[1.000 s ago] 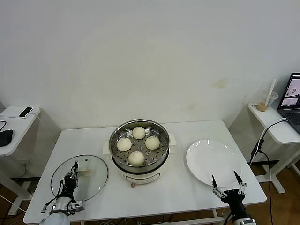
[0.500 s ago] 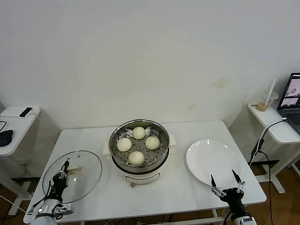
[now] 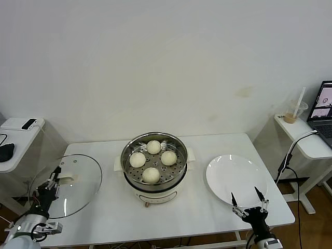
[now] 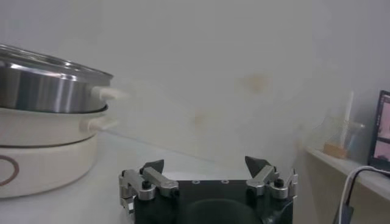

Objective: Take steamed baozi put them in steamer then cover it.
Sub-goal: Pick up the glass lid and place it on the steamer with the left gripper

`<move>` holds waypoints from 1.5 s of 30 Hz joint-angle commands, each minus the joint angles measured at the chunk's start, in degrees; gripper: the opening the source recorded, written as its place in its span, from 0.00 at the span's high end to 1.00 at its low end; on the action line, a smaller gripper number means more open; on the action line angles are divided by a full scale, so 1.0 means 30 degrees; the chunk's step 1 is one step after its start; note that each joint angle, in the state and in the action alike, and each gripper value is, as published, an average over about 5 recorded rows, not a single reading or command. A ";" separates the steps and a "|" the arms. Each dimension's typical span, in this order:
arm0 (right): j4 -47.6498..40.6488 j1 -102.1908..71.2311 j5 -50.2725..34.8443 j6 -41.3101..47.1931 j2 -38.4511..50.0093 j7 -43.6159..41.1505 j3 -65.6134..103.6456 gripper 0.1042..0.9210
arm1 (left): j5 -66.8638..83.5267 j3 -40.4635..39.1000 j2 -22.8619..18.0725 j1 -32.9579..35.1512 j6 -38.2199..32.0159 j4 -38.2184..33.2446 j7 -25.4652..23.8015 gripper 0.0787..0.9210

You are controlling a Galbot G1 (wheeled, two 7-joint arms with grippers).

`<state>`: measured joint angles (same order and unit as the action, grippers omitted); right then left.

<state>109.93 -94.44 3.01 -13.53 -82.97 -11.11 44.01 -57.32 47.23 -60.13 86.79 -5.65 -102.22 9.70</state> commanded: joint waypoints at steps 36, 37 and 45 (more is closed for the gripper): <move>-0.2668 0.1307 0.2856 0.0396 -0.0238 -0.0034 -0.3306 0.12 | -0.6376 -1.2121 -0.4652 -0.8727 0.9855 -0.3490 -0.8644 0.92; -0.2692 0.1306 0.2875 0.0387 -0.0233 -0.0039 -0.3302 0.12 | -0.6663 -1.2325 -0.4938 -0.8939 0.9812 -0.3394 -0.8701 0.92; -0.2952 0.1231 0.3077 0.0263 -0.0291 -0.0072 -0.3275 0.12 | -0.7720 -1.3594 -0.6100 -0.9939 0.9731 -0.2730 -0.8878 0.92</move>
<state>102.43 -91.14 11.13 -12.61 -83.70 -11.31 35.26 -73.74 12.64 -72.13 61.89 22.53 -112.77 -15.28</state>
